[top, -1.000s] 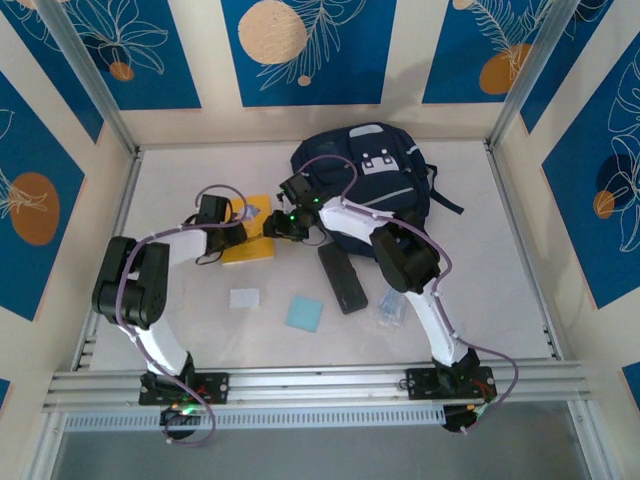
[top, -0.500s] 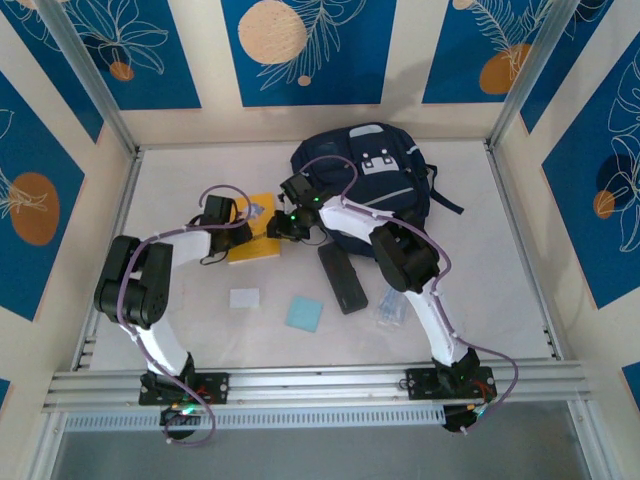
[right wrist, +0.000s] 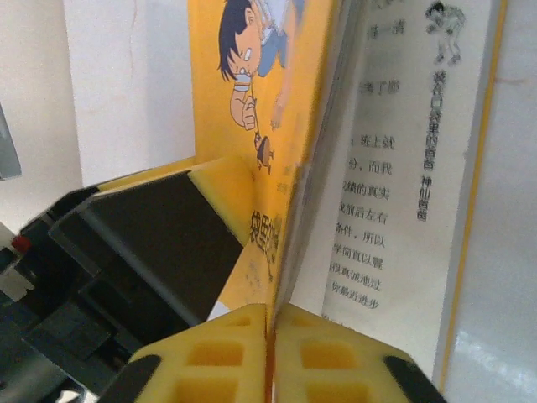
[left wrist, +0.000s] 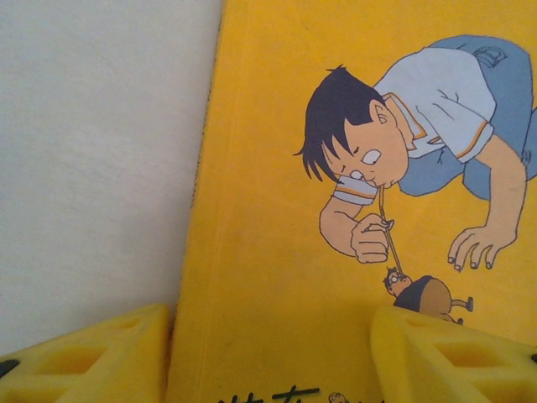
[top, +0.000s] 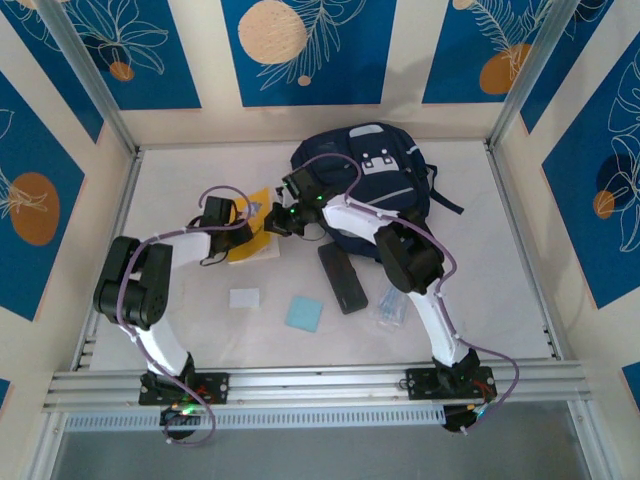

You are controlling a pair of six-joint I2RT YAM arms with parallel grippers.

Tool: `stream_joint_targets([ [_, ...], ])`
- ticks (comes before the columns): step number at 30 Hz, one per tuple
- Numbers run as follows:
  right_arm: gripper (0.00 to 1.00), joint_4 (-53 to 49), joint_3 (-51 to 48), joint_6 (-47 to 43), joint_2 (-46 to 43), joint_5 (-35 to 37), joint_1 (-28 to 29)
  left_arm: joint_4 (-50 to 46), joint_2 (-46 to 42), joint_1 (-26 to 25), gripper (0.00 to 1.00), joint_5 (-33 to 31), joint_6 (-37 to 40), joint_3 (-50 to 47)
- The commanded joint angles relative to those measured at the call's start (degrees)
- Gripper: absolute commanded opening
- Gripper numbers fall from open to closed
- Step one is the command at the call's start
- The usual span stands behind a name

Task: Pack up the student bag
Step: Pick up the book from the center of the table.

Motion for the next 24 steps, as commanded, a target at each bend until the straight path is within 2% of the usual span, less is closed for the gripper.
stream_joint_targets([
  [1, 0.00, 0.8, -0.5, 2.7, 0.1, -3.9, -0.7, -4.7, 0.8, -4.3, 0.65, 14.0, -2.2, -2.2],
  [5, 0.00, 1.3, -2.1, 3.7, -3.1, -5.3, -2.4, -6.7, -2.9, -4.1, 0.76, 12.6, -1.7, -0.9],
  [9, 0.00, 2.7, -4.8, 3.3, -7.7, -7.4, -4.7, -4.4, -5.3, -3.9, 0.91, 15.4, -4.4, 0.5],
  [17, 0.00, 3.3, -10.0, 1.8, -14.1, -11.6, -10.5, 13.9, -3.2, -4.0, 0.97, 22.7, -15.8, -0.2],
  [24, 0.00, 8.5, -15.8, 4.2, -18.1, -15.3, -14.6, 18.6, 1.3, -5.4, 0.97, 23.1, -18.3, 1.4],
])
